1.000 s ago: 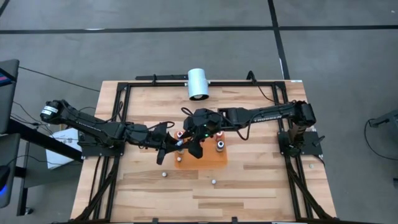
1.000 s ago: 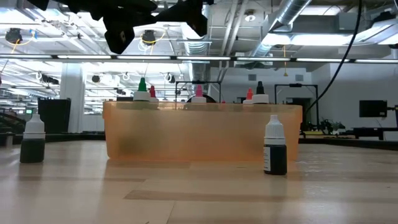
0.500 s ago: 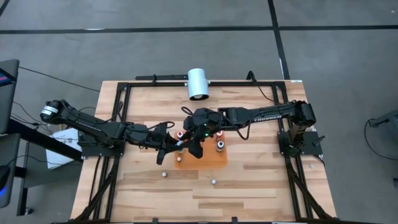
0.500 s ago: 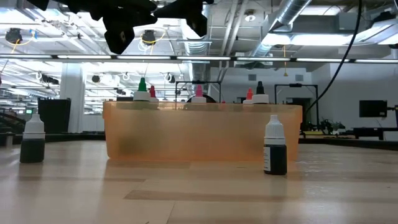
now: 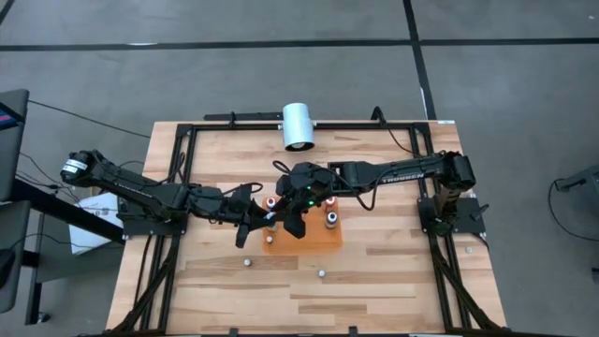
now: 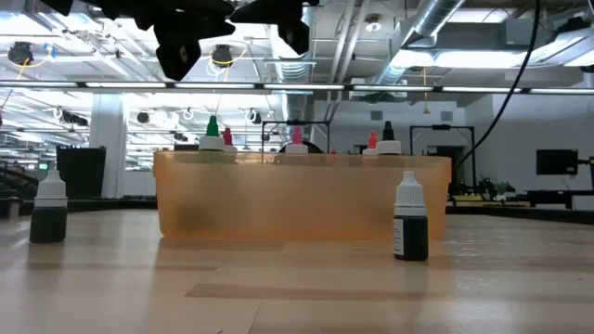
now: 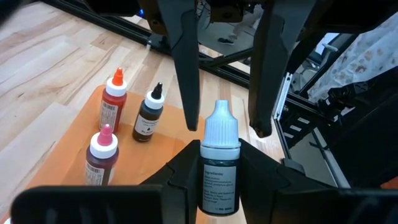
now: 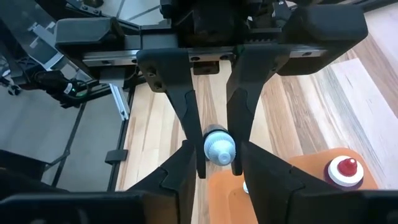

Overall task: Pick & Place food coloring
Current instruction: Put the small brown food coloring bottle into the orange container

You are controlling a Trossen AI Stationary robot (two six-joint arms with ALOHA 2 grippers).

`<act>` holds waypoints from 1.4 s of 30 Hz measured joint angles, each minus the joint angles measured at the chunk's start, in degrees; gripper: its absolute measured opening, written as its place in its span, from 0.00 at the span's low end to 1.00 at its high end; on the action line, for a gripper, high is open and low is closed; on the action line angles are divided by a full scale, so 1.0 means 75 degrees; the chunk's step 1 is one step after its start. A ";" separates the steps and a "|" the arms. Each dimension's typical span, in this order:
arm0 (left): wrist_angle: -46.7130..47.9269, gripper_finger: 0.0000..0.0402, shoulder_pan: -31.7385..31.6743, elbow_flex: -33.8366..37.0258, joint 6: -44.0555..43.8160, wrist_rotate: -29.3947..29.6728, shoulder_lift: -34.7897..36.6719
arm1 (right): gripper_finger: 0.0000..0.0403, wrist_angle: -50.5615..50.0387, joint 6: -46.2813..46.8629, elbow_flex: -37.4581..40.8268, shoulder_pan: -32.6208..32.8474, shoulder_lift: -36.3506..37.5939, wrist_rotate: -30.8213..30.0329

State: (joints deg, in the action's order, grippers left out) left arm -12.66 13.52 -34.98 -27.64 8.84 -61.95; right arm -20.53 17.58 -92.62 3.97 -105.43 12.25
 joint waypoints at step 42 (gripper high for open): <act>-0.0110 0.19 0.0000 0.0003 -0.0038 0.0009 -0.0003 | 0.09 0.0002 -0.0003 0.0000 0.0003 0.0000 0.0160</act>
State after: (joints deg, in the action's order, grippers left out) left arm -13.49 13.52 -34.96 -27.92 8.91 -61.98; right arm -20.52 17.56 -92.62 3.99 -105.43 13.45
